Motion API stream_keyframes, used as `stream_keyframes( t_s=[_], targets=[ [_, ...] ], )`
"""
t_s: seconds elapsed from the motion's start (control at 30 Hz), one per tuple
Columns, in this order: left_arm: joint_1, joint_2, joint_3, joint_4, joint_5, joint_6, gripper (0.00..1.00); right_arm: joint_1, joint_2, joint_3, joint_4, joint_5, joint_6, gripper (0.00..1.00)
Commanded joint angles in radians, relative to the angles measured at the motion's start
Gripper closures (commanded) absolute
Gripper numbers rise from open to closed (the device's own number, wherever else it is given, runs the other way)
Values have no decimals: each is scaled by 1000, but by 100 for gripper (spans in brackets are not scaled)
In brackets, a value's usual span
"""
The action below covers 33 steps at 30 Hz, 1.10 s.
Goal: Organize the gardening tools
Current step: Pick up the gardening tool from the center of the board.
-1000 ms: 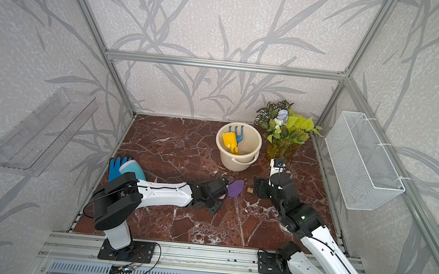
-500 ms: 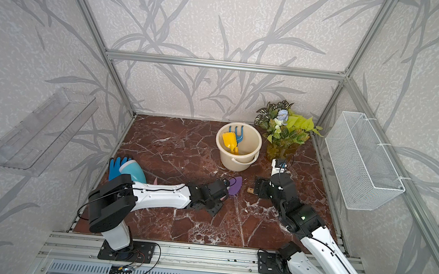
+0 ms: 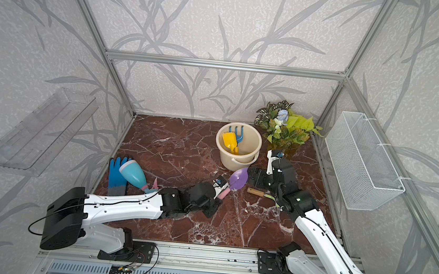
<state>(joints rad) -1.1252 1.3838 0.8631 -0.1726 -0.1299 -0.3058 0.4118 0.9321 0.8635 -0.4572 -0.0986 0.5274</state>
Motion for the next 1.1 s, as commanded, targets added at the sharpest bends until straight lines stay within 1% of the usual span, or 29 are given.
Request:
stream_keyframes(
  t_s=[0.0,0.13,0.23,0.3,0.37,0.4,0.5,0.57,0.7,0.73,0.77,0.8,0.87,0.93,1.0,1.07],
  targets=[
    [-2,-38,-8,73,-53,27,100,-2,35,47,50,-102,17,21],
    [-8,-64,-19,117,-62,40,100,-1,77,75,70,-138,28,31],
    [-10,-85,-31,154,-61,46,100,-1,95,87,94,-146,42,36],
    [-11,-91,-32,170,-65,54,100,-1,110,102,99,-164,41,44],
    [-12,-90,-25,171,-72,63,100,-1,120,115,99,-166,39,48],
    [-12,-91,-22,172,-71,67,100,-1,123,119,97,-164,38,53],
    [-13,-84,-10,177,-80,83,100,-2,123,125,100,-163,37,61],
    [-13,-78,-1,181,-83,92,100,-2,122,130,97,-157,36,69],
    [-13,-65,16,195,-93,100,100,-2,114,146,88,-141,27,93],
    [-13,-61,20,196,-100,100,99,-2,113,149,87,-140,25,95],
    [-13,-57,23,198,-105,100,94,-1,111,157,85,-139,20,96],
    [-13,-54,28,199,-108,102,89,-1,111,165,82,-142,12,98],
    [-13,-52,33,201,-117,99,72,-2,109,183,73,-141,2,100],
    [-13,-58,33,210,-126,99,62,-1,109,199,63,-132,-9,100],
    [-13,-66,25,221,-156,97,41,-1,108,225,46,-111,-30,100],
    [-11,-78,10,235,-193,93,25,-1,110,255,28,-84,-53,100]
  ],
)
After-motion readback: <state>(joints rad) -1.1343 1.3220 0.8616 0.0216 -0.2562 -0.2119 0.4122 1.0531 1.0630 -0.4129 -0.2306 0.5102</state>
